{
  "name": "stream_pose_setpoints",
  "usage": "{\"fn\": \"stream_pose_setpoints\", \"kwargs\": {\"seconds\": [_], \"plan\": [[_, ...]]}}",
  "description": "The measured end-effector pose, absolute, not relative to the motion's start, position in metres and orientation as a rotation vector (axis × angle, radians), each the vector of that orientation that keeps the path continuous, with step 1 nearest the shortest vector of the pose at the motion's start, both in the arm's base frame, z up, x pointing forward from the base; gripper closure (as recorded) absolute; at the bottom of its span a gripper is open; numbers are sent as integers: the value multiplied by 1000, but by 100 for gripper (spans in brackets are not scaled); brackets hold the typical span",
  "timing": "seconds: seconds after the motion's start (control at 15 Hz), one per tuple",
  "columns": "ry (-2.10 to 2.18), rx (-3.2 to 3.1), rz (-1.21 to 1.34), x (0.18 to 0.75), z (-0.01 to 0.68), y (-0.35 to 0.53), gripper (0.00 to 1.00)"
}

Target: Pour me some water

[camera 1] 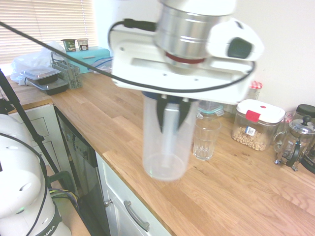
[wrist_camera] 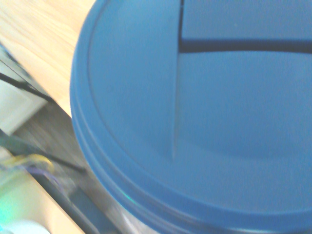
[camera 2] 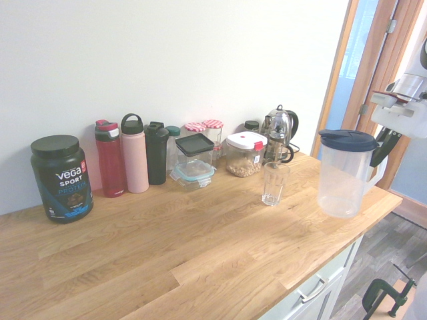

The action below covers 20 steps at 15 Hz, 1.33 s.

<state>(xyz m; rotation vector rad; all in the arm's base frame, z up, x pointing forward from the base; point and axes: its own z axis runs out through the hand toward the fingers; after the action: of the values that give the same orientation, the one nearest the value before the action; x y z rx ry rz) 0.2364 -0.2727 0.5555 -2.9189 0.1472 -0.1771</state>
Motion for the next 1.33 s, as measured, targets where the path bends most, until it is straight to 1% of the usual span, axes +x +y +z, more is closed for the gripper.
{"fn": "stream_pose_setpoints", "kwargs": {"seconds": [0.27, 0.53, 0.67, 0.93, 1.13, 1.33], "plan": [[111, -3025, -81, 299, 572, -307, 100], [59, -3144, 73, 373, 575, -298, 100], [11, -3238, 166, 396, 569, -291, 100], [-84, -3376, 325, 419, 553, -262, 100], [-121, -3441, 382, 436, 528, -226, 100], [-104, -3476, 417, 436, 525, -223, 100]]}}
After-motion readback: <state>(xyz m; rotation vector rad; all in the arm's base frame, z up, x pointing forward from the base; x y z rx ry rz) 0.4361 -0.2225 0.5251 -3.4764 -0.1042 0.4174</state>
